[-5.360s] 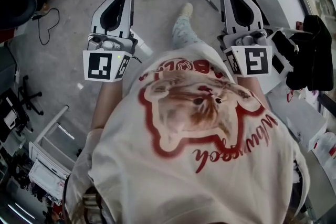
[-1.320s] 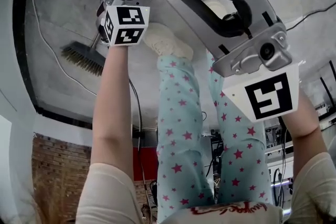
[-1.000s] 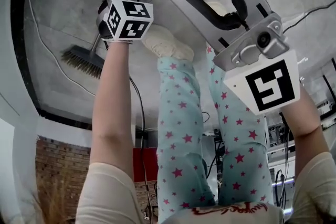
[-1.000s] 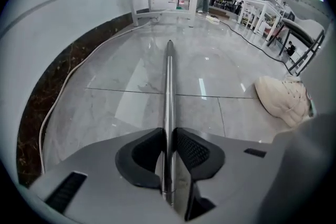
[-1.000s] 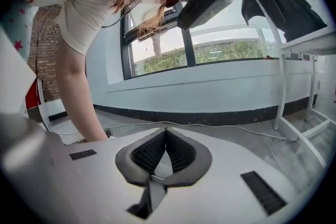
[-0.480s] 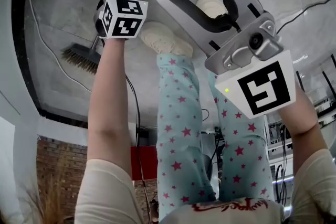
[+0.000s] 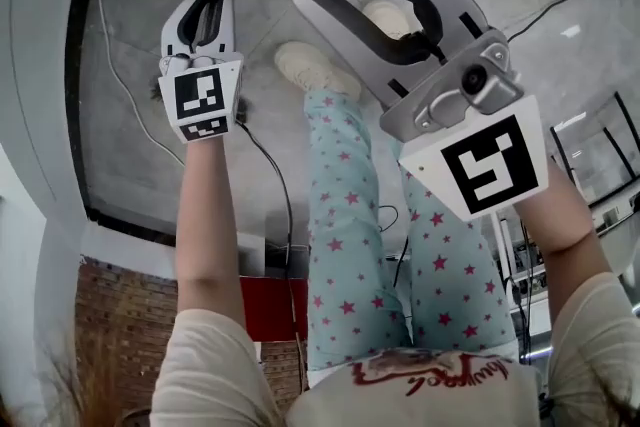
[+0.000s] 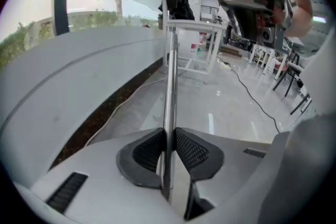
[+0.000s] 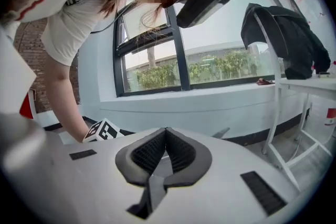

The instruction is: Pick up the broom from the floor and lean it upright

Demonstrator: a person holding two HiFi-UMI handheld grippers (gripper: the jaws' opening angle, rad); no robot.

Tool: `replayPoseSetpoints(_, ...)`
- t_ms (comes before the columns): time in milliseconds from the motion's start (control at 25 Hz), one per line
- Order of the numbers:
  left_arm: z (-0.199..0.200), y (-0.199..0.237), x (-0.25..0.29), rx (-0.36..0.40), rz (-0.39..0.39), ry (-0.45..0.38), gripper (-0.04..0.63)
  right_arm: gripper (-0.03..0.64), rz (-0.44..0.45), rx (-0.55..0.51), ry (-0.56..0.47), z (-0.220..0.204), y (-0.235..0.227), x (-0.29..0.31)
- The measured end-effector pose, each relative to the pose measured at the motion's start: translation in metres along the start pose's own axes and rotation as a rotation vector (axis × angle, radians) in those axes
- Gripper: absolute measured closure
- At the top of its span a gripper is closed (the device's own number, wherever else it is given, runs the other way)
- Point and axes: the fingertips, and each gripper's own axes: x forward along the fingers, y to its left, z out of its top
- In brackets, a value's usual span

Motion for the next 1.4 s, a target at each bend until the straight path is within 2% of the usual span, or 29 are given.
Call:
replayPoseSetpoints(160,0.062,0.017,-0.058,-0.069,0.070,-0.120,0.507,0.592,-0.034,-0.025,-0.033,0.066,-0.007,-0.015)
replayPoseSetpoints(280,0.092,0.028,-0.095,-0.119,0.127,-0.195,0.508,0.592,-0.041,-0.019,-0.062,0.110,-0.001,-0.025)
replayPoseSetpoints(440,0.114,0.041,-0.133,-0.174,0.179,-0.265,0.509,0.592,-0.014,-0.044,-0.084,0.157,0.021,-0.028)
replayPoseSetpoints(720,0.132,0.075,-0.214,-0.304,0.344,-0.354,0.512,0.592,0.032,-0.083,-0.089,0.225,0.061,-0.030)
replayPoseSetpoints(1000,0.147,0.081,-0.273,-0.322,0.405,-0.390,0.512,0.592,0.014,-0.103,-0.133,0.288,0.091,-0.040)
replayPoseSetpoints(1200,0.157,0.074,-0.306,-0.393,0.399,-0.425,0.512,0.592,-0.009,-0.093,-0.141,0.322,0.107,-0.047)
replayPoseSetpoints(1400,0.159,0.072,-0.327,-0.487,0.390,-0.443,0.512,0.592,0.003,-0.148,-0.134,0.356,0.125,-0.052)
